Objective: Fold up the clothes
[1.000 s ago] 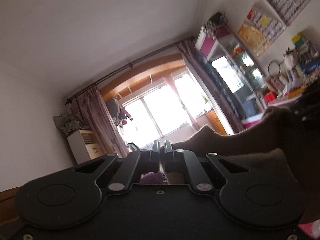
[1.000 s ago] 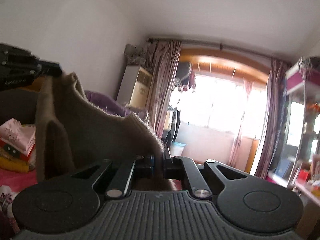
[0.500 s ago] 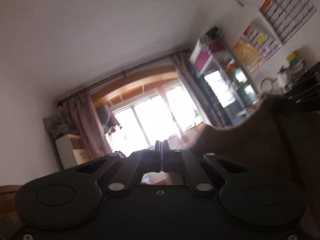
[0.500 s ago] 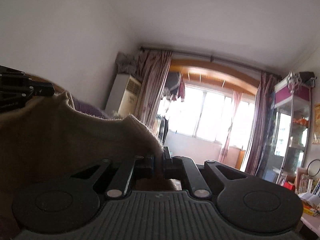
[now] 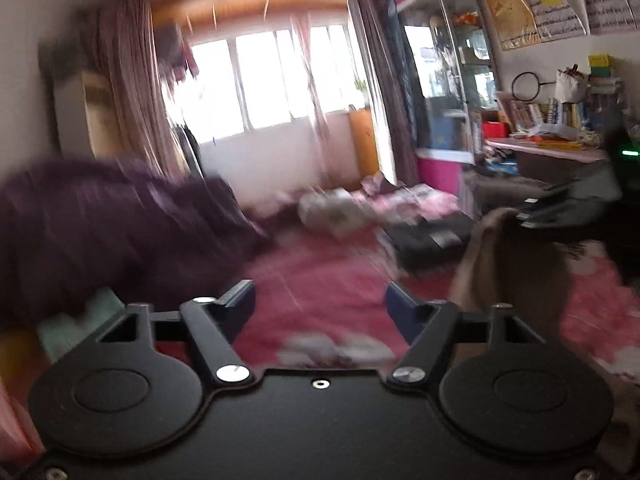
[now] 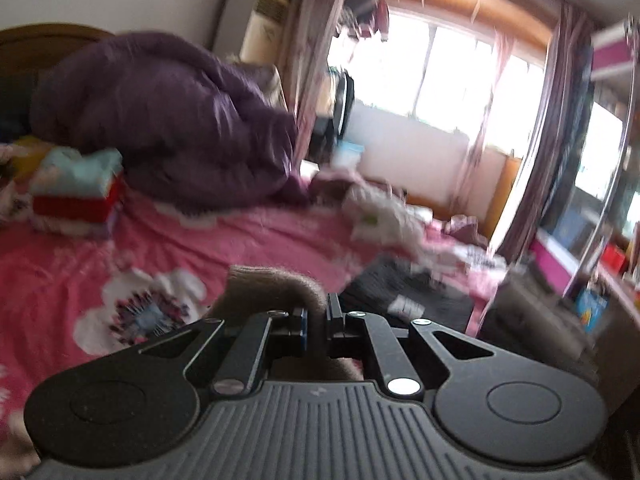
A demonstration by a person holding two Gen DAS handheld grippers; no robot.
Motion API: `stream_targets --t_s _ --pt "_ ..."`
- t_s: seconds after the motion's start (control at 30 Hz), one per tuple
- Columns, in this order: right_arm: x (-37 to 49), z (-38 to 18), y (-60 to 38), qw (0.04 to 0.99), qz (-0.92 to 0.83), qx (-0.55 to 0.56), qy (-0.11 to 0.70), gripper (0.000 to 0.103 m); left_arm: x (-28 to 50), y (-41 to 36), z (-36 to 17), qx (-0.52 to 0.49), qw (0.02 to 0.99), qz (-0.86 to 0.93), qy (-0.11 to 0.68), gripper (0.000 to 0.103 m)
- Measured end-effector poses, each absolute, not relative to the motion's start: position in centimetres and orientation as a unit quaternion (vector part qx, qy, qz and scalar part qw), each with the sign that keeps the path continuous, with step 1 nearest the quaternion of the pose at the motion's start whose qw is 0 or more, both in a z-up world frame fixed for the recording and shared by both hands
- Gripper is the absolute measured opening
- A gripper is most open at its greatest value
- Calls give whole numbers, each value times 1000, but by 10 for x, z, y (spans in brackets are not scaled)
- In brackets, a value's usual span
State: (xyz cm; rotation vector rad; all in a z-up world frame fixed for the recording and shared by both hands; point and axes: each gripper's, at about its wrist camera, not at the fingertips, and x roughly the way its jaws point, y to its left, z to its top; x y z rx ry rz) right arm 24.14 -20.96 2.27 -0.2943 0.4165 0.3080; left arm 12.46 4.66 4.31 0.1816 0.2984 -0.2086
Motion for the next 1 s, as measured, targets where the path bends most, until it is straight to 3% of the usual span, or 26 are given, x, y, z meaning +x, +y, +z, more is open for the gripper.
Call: stream_targets --t_s 0.03,0.07,0.1,0.17,0.33,0.5,0.67,0.7,0.77,0.93,1.0 --pt "250 12 -209 952 148 -142 226 13 126 47 32 76 977 -109 167 73" --pt "258 4 -209 948 145 -136 247 21 128 48 22 62 974 -115 186 73" --pt "263 -4 -211 946 142 -125 263 37 130 48 11 48 970 -120 204 73" --pt "267 -21 -221 944 138 -94 286 50 134 49 -9 25 962 -131 239 73" --pt "258 -53 -250 933 135 -52 328 53 141 50 -48 -12 938 -162 307 73" --pt "262 -66 -276 923 137 32 359 61 150 53 -77 -25 927 -160 339 74" --pt "279 -72 -287 914 144 74 372 61 160 57 -101 -43 918 -156 362 72" --pt "285 -74 -286 913 145 74 374 61 163 59 -104 -50 917 -155 364 69" --pt "300 -79 -286 910 145 77 380 61 168 61 -108 -59 916 -151 367 48" --pt "328 -96 -293 896 151 108 402 55 182 66 -115 -59 915 -145 372 18" --pt "333 -102 -297 890 154 123 411 34 188 69 -117 -58 917 -137 369 14"
